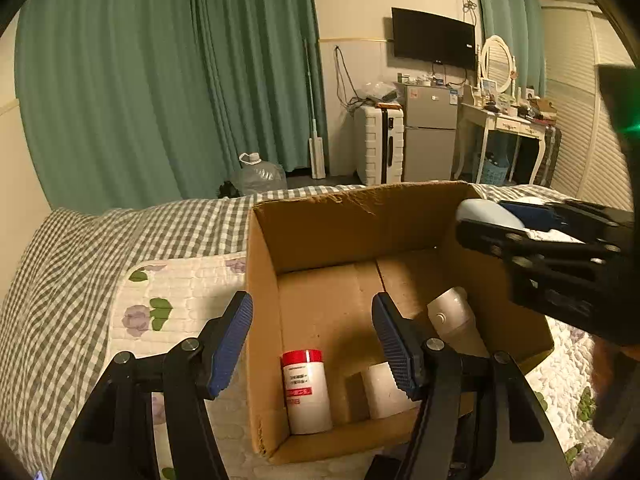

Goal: Organize rigid objects
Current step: 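Lower both held items into the cardboard box and open both tools, then grasp the black TV remote with the right tool and lift it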

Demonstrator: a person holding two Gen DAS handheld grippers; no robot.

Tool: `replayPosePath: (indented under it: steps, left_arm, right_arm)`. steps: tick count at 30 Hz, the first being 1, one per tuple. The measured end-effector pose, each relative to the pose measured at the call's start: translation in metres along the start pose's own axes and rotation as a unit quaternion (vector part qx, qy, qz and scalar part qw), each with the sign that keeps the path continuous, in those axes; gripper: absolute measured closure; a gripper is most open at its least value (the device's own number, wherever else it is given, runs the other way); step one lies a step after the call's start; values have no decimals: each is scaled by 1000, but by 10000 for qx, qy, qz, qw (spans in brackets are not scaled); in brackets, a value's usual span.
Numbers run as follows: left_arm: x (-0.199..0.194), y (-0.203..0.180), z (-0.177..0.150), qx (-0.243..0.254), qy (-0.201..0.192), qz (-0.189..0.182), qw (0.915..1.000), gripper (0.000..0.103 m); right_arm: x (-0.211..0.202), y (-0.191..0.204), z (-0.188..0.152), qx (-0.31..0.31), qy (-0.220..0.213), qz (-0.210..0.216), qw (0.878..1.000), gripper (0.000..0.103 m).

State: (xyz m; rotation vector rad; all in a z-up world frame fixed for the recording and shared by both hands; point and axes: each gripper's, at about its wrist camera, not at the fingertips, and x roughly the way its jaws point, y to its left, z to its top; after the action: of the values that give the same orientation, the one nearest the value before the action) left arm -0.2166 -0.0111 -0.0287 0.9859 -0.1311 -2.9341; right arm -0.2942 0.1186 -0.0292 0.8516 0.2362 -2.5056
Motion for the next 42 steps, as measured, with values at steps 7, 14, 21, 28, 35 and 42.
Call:
replayPosePath:
  steps: [7, 14, 21, 28, 35, 42]
  left_arm:
    - [-41, 10, -7, -208, -115, -28, 9997, 38]
    - [-83, 25, -33, -366, -76, 84, 9993, 34]
    - [-90, 36, -90, -558, 240, 280, 9978, 34]
    - [-58, 37, -129, -584, 736, 407, 9947, 34]
    - [-41, 36, -141, -508, 917, 380, 9938, 34]
    - [-36, 36, -145, -489, 1018, 393, 9928, 34]
  right_arm:
    - [-53, 8, -18, -204, -143, -28, 9997, 25]
    - [-111, 29, -56, -421, -1, 128, 9990, 24]
    - [-91, 65, -124, -719, 732, 647, 9926, 25]
    - [-37, 92, -168, -1197, 1443, 637, 9802, 29]
    - [-8, 98, -176, -1235, 1802, 668, 9735, 40]
    - [-2, 97, -179, -1193, 1904, 569, 9728, 61]
